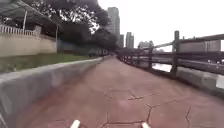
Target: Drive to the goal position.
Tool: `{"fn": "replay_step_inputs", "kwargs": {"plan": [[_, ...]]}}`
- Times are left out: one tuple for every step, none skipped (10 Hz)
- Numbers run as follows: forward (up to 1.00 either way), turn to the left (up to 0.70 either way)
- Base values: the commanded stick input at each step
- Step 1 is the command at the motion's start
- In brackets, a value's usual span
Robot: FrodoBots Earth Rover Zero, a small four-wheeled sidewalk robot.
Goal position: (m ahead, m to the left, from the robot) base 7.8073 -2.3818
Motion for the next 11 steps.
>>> {"fn": "replay_step_inputs", "kwargs": {"plan": [[0.7,0.0],[0.7,0.0],[0.7,0.0],[0.7,0.0],[0.7,0.0],[0.7,0.0],[0.7,0.0],[0.7,0.0],[0.7,0.0],[0.7,0.0],[0.7,0.0]]}}
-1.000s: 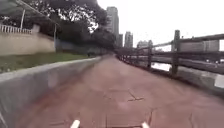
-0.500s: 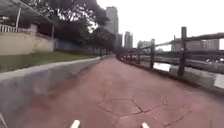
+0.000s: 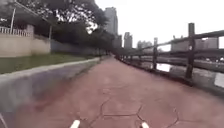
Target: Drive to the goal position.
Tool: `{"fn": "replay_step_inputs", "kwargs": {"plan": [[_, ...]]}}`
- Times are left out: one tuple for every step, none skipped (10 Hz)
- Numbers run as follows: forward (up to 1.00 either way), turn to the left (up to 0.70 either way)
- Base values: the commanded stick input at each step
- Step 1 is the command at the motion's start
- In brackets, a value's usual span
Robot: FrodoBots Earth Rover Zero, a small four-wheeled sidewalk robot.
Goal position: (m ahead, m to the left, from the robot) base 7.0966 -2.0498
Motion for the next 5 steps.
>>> {"fn": "replay_step_inputs", "kwargs": {"plan": [[0.7,0.0],[0.7,0.0],[0.7,0.0],[0.7,0.0],[0.7,0.0]]}}
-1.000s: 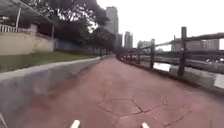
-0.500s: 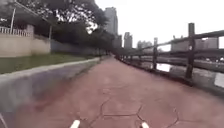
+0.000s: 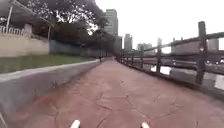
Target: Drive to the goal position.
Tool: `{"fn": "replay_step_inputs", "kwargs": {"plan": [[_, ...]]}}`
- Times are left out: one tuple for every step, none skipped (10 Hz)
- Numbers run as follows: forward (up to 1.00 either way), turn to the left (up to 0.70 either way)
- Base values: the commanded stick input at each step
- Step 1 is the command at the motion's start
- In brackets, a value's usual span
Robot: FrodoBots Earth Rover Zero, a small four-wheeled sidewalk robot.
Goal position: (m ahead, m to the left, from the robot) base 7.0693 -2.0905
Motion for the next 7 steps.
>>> {"fn": "replay_step_inputs", "kwargs": {"plan": [[0.7,0.0],[0.7,0.0],[0.7,0.0],[0.7,0.0],[0.7,0.0],[0.7,0.0],[0.7,0.0]]}}
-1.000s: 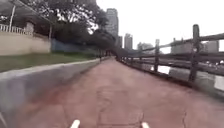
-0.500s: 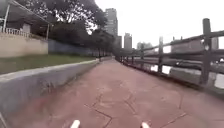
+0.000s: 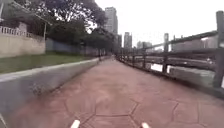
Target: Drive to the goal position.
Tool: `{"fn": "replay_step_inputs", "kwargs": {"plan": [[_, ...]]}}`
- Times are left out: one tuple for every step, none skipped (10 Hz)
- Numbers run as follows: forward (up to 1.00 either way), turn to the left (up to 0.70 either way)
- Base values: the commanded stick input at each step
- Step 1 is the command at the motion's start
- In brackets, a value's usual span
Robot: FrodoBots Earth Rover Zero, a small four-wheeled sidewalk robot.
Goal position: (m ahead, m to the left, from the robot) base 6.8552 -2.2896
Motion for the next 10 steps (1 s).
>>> {"fn": "replay_step_inputs", "kwargs": {"plan": [[0.7,0.0],[0.7,0.0],[0.7,0.0],[0.7,0.0],[0.7,0.0],[0.7,0.0],[0.7,0.0],[0.7,0.0],[0.7,0.0],[0.7,0.0]]}}
